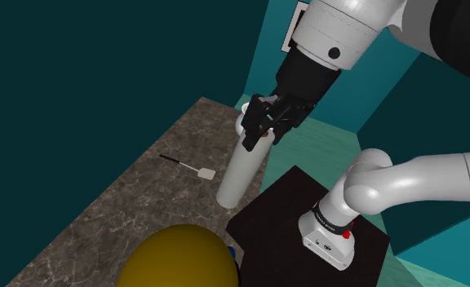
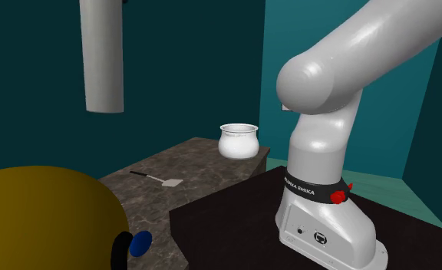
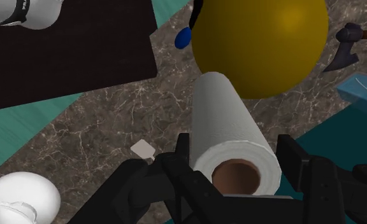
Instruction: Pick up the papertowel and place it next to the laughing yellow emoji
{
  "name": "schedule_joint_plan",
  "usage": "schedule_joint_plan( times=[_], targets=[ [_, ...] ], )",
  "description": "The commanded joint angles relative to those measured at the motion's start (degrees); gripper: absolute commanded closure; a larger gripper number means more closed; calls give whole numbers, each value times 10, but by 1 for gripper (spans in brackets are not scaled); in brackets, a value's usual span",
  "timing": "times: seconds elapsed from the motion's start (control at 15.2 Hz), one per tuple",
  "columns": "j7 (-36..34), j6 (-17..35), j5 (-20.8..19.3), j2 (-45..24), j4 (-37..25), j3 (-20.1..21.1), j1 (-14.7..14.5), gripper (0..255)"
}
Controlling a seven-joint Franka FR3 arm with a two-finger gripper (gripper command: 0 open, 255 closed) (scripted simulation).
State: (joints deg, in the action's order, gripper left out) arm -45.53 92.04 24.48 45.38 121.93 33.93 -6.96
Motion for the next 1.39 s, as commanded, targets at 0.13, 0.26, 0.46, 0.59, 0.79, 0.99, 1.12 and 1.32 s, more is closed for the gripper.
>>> schedule_joint_plan(
  times=[0.13, 0.26, 0.46, 0.59, 0.79, 0.99, 1.12, 1.32],
  targets=[
    [-59, 7, 16, -29, -46, 65, 10, 255],
    [-88, 11, 19, -47, -73, 99, 19, 255],
    [-132, 16, 20, -78, -119, 155, 41, 255],
    [-163, 20, 16, -101, -153, 198, 61, 255],
    [-210, 23, 5, -137, -209, 275, 103, 255],
    [-258, 23, -12, -173, -274, 376, 172, 255],
    [-286, 18, -19, -188, -324, 460, 240, 255],
    [-311, -5, -2, -172, -412, 585, 367, 255]
  ],
)
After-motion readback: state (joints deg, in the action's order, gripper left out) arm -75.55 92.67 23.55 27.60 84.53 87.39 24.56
